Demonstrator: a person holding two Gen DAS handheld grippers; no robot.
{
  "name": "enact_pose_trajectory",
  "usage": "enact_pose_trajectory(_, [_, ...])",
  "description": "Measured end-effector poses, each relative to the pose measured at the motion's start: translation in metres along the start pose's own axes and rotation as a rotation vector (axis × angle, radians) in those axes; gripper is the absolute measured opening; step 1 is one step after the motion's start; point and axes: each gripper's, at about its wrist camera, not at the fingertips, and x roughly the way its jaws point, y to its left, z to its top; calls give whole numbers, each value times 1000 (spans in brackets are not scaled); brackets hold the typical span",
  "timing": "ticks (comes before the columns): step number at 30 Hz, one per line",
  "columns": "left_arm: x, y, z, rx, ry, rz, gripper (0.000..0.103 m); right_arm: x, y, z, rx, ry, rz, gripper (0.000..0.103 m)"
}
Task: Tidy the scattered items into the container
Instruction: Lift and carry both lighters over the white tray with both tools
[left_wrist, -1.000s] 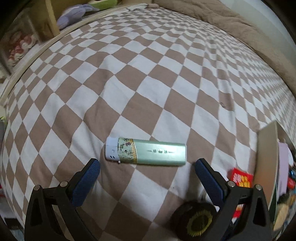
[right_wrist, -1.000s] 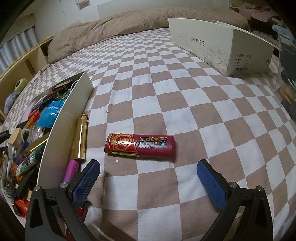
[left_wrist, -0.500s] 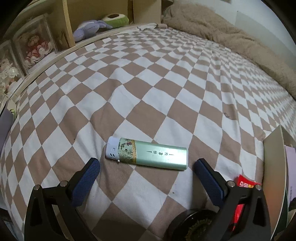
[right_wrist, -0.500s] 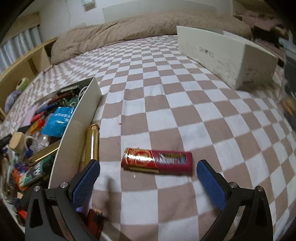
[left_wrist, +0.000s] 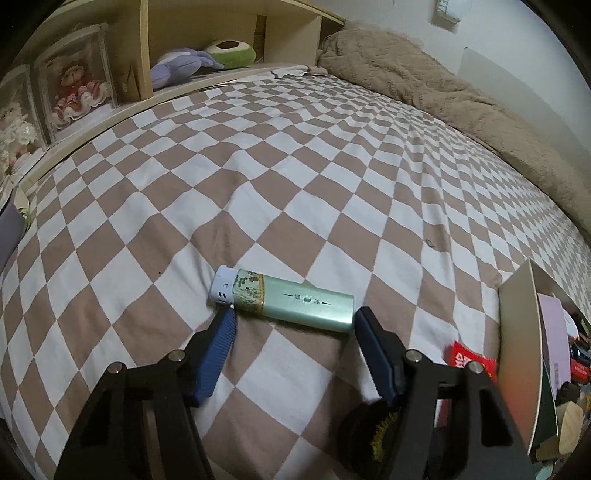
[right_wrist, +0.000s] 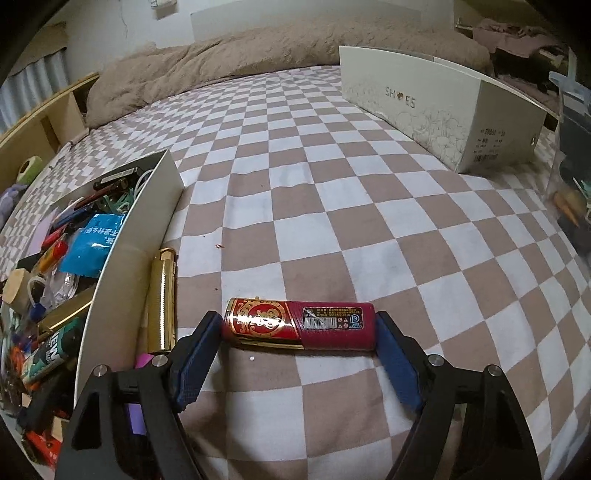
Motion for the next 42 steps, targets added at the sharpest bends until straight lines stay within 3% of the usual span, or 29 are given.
enact_pose_trajectory(13, [-26, -13, -6, 45, -36, -60, 67, -36, -29, -7, 156, -102, 71, 82])
enact_pose_trajectory(22, [-69, -27, -6, 74, -157, -129, 67, -52, -29, -3, 171, -171, 74, 82])
enact_pose_trajectory(28, [-109, -49, -3, 116, -254, -182, 67, -67, -25, 15, 172, -237, 101, 82])
enact_pose_trajectory(35, [-141, -75, 8, 124, -305, -277, 67, -98, -10, 38, 127, -359, 79, 82])
enact_pose_trajectory(42, [-162, -95, 21, 111, -336, -328, 67, -127, 12, 70, 121, -466, 182, 82])
